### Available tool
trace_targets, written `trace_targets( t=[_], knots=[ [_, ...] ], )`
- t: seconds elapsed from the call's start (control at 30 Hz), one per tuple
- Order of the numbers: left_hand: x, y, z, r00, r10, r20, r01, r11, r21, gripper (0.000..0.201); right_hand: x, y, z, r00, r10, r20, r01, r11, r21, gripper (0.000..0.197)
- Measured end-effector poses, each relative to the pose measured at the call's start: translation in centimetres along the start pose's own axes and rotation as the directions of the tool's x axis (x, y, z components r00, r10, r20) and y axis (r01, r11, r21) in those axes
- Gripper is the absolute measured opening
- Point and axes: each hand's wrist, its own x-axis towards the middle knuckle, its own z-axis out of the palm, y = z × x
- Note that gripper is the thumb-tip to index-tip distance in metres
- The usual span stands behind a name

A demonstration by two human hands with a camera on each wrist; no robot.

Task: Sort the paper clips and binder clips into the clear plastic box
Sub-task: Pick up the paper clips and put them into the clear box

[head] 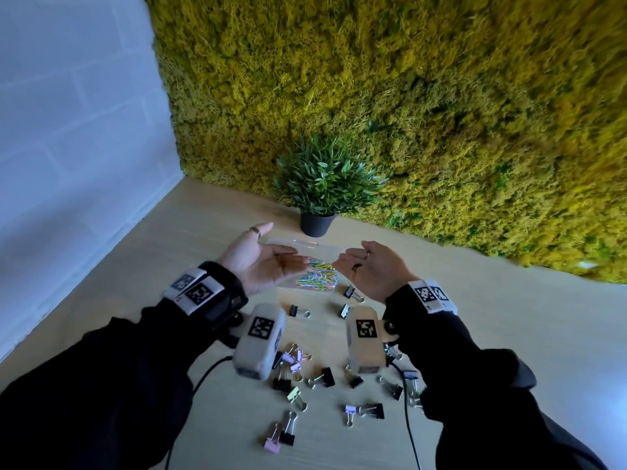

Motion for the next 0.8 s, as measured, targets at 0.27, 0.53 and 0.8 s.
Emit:
trace_targets(
  t=[0.27, 0.53, 0.8],
  knots=[
    [3.5, -0.1, 2.4, 0.985, -0.022, -0.171, 0.037, 0.995, 0.088, 0.071, -3.7, -1.2, -3.7, 0.993, -0.113, -0.035, 0.098, 0.949, -0.3, 0.037],
    [-3.3, 0.8, -2.5, 0.9, 0.388, -0.197, -0.114, 0.647, 0.754, 0.036, -6.3, -2.3, -10.8, 0.974, -0.194, -0.116, -0.078, 0.194, -0.978, 0.039],
    [-6.4, -2.9, -7.6, 0.855, 0.27, -0.443, 0.461, -0.005, 0.887, 0.059, -6.9, 3.2, -14.3, 0.971, -0.07, -0.227, -0.219, 0.099, -0.971, 0.051]
  ],
)
